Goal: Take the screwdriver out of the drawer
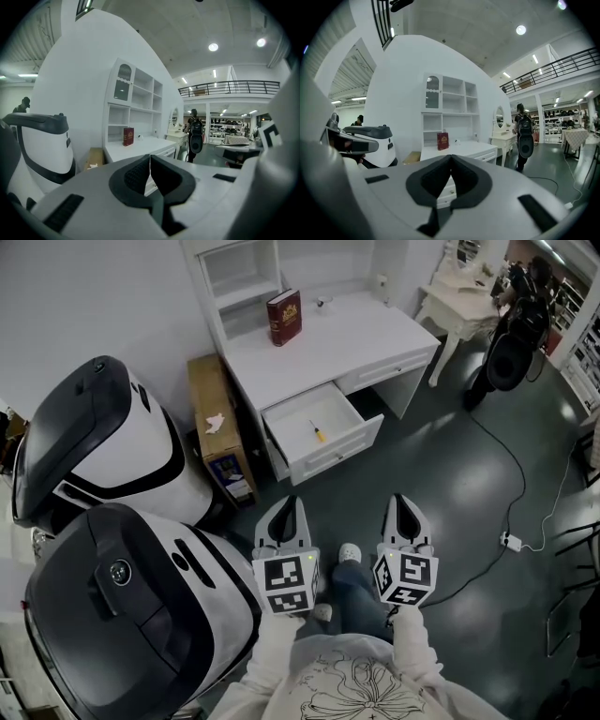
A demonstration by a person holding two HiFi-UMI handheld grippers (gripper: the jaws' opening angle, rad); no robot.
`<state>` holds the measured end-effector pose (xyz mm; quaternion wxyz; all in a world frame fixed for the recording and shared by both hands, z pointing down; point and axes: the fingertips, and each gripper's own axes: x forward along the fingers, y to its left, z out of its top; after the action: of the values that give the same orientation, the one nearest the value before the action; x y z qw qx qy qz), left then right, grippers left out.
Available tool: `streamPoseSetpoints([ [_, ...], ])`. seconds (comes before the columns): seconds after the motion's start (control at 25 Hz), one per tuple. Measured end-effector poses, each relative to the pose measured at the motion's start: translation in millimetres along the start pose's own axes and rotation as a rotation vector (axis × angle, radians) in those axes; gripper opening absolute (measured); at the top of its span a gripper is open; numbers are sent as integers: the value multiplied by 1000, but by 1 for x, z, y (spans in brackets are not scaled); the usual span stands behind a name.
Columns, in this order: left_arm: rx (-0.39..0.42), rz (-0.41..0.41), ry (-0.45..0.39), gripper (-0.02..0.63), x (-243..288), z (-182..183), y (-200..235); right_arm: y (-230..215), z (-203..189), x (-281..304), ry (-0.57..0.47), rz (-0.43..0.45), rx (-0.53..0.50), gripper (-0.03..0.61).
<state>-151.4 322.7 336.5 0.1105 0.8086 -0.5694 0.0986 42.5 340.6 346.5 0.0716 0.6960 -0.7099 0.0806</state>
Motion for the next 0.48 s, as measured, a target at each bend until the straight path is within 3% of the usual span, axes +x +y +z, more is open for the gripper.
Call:
streamPoseSetpoints([
  [0.48, -24, 76, 28, 8, 120, 25, -2, -49, 20, 127, 20, 72, -2, 3],
])
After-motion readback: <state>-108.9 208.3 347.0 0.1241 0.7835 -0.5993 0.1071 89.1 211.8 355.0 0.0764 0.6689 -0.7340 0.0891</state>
